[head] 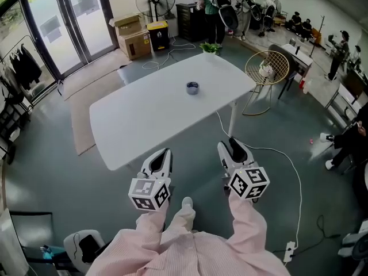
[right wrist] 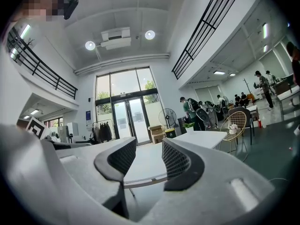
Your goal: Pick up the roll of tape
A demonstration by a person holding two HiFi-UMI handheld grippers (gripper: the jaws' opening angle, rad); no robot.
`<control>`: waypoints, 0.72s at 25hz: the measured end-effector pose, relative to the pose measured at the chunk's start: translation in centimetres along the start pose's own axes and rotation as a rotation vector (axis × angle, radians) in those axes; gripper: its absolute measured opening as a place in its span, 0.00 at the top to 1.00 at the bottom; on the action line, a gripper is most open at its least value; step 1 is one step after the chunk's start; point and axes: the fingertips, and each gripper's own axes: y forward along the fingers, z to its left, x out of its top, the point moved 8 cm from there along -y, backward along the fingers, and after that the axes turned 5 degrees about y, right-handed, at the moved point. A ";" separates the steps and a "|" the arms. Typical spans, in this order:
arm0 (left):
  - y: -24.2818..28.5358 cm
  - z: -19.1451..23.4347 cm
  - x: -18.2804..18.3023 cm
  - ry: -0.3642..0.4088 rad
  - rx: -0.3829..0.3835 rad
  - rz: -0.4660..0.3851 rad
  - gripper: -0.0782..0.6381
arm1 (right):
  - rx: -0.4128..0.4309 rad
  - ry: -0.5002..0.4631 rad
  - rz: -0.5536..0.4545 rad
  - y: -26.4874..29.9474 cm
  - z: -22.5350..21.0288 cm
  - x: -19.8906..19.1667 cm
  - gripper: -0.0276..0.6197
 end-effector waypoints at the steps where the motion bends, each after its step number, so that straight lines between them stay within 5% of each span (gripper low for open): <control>1: 0.9 0.4 0.1 -0.004 -0.001 0.001 0.89 | 0.000 0.001 0.004 0.8 -0.4 0.1 0.71; 18: 15.8 9.6 2.2 -0.020 -0.033 0.025 0.89 | 0.011 0.122 0.032 16.7 -6.5 1.6 0.68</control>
